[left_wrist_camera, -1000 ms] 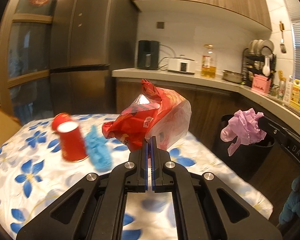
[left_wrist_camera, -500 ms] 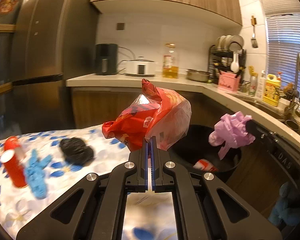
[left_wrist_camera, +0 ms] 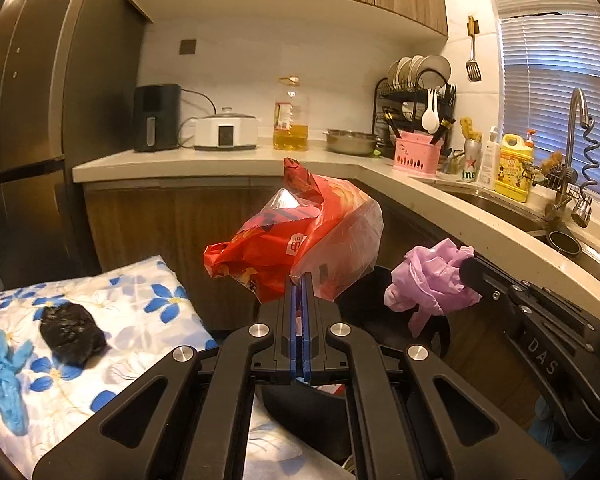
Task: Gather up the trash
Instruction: 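Carry the red bag and lilac glove over the black bin with both tools, then open both tools to drop the red bag and lilac glove into the bin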
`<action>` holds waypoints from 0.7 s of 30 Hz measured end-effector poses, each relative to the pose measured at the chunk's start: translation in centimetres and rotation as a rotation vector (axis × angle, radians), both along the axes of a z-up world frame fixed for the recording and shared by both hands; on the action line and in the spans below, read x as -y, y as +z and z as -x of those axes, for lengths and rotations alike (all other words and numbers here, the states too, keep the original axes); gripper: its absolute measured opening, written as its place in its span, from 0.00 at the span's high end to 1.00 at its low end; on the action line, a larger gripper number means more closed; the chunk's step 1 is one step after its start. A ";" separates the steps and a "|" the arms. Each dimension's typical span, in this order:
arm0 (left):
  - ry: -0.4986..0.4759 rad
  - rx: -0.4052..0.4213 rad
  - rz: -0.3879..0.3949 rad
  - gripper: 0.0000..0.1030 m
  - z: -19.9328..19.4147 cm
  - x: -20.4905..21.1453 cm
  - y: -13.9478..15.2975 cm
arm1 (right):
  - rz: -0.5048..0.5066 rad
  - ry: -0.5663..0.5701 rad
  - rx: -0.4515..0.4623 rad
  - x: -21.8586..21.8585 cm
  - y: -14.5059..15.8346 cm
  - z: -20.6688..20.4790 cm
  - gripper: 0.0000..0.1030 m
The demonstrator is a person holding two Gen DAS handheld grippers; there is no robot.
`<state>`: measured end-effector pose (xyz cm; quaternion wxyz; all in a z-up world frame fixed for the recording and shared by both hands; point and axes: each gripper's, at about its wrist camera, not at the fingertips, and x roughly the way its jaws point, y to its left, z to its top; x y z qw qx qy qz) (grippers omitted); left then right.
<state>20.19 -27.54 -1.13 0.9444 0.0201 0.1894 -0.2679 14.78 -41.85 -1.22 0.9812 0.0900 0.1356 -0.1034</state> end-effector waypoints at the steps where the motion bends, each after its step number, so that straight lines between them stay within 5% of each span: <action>1: 0.000 -0.006 -0.002 0.98 -0.2 0.2 -0.2 | -0.002 0.000 -0.003 0.1 -0.1 -0.2 0.99; 21: -0.051 -0.062 -0.043 0.97 -2.5 2.3 -2.4 | -0.016 -0.011 -0.050 1.4 -1.2 -2.7 0.99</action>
